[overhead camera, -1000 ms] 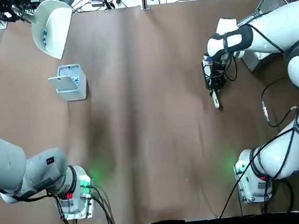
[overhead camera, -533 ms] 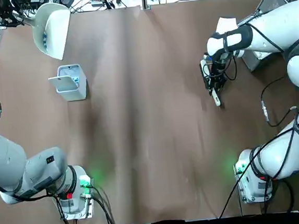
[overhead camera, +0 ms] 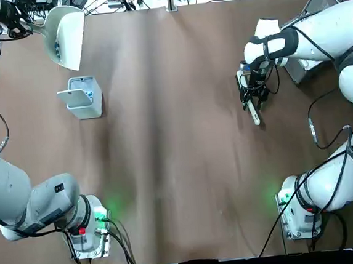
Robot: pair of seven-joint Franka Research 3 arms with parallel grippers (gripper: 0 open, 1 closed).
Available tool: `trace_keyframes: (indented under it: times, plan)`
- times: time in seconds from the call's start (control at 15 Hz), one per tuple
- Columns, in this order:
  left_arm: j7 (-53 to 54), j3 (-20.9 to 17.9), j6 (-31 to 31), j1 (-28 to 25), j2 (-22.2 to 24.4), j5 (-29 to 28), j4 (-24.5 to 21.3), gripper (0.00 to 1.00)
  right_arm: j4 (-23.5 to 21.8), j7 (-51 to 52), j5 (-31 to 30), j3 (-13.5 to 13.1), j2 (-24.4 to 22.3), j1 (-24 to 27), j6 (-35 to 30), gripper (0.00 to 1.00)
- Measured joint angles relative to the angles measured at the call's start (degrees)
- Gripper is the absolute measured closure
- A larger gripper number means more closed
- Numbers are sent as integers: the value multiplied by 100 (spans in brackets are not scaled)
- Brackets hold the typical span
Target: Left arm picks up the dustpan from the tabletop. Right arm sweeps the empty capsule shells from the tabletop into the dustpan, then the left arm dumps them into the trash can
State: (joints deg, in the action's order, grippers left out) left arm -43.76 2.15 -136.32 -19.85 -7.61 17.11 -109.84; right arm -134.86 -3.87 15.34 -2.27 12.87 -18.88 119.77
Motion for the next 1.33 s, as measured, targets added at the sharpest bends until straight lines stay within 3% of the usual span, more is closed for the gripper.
trace_keyframes:
  times: [0.13, 0.33, 0.73, 0.93, 1.2, 1.33]
  plan:
    - [0, -1, -160, -44, 3, 6, -122, 67, 237, 1, 0, -13, 0, 2, -419, 2]
    - [0, -2, -333, -79, 61, 6, -269, 67, 1043, 4, -57, -71, -14, 41, -1369, 2]
    - [15, -2, -885, -122, 481, 37, -832, 67, 3210, 13, -708, -117, -56, 504, -3181, 2]
    - [241, -3, -1041, -125, 697, 51, -1033, 67, 4111, 18, -840, -127, -57, 744, -3439, 2]
    - [484, 8, -1812, -111, 859, 99, -1617, 67, 5135, 202, -990, -133, -55, 1110, -3695, 2]
    - [603, 15, -1869, -107, 941, 100, -1684, 67, 5446, 231, -1233, -133, -55, 1148, -3880, 2]
